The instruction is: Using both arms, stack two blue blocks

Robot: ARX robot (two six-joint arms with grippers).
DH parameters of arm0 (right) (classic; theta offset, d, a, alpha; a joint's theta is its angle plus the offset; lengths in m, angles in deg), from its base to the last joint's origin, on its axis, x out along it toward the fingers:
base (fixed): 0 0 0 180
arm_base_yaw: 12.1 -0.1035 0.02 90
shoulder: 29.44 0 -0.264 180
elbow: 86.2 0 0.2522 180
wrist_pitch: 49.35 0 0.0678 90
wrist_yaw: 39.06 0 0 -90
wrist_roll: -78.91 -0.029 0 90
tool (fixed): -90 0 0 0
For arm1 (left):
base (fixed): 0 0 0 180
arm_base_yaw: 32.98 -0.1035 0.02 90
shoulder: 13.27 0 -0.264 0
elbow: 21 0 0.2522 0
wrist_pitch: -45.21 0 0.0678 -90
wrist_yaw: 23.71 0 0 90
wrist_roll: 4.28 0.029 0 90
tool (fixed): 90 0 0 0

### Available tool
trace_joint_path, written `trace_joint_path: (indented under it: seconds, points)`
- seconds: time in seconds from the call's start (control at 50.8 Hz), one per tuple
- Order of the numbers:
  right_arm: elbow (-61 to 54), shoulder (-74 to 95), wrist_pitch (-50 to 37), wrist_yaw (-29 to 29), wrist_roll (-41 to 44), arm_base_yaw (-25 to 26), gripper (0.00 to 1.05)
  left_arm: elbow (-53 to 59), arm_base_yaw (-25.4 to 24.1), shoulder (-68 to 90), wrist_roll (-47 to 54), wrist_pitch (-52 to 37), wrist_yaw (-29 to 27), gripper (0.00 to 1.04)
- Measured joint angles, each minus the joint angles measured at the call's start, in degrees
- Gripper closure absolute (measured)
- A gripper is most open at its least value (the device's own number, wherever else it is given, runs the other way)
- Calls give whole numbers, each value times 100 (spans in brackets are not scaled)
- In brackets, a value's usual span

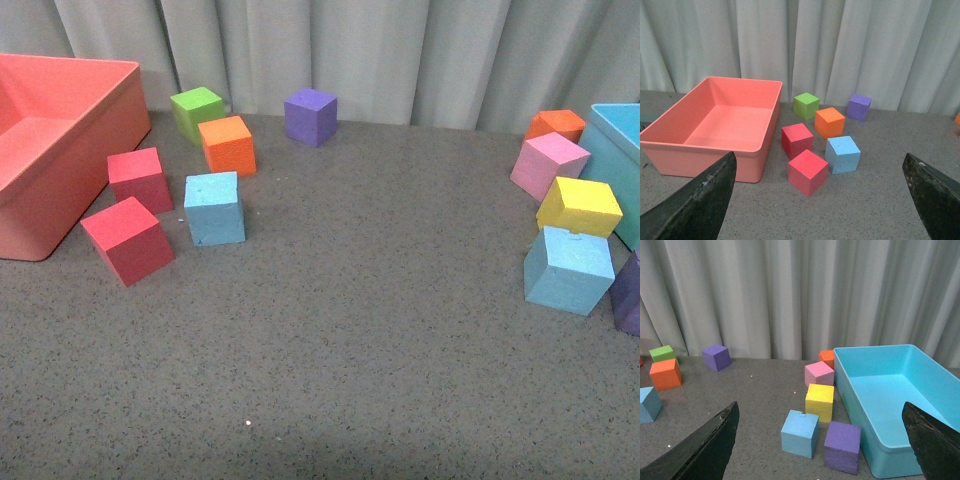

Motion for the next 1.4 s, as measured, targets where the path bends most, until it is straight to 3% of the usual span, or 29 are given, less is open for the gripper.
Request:
trace_joint_path:
  seconds: [0.866, 0.905, 0.964, 1.023, 1.181, 1.397]
  points:
    - [0, 2, 0, -2, 0, 0, 10, 0, 0, 0, 0, 0, 0, 7]
    - [26, 48, 101, -190, 114, -59, 10, 0, 0, 0, 0, 0, 0, 7]
    - [415, 629, 970, -1252, 831, -396, 10, 0, 0, 0, 0, 0, -4, 7]
    - [542, 1342, 813, -970, 1220, -273, 10, 0, 0, 0, 0, 0, -4, 7]
    - [1434, 4406, -1019, -629, 1207, -120, 10, 0, 0, 0, 0, 0, -2, 7]
    - [3001, 7416, -752, -647, 610, -164, 10, 0, 0, 0, 0, 0, -2, 7]
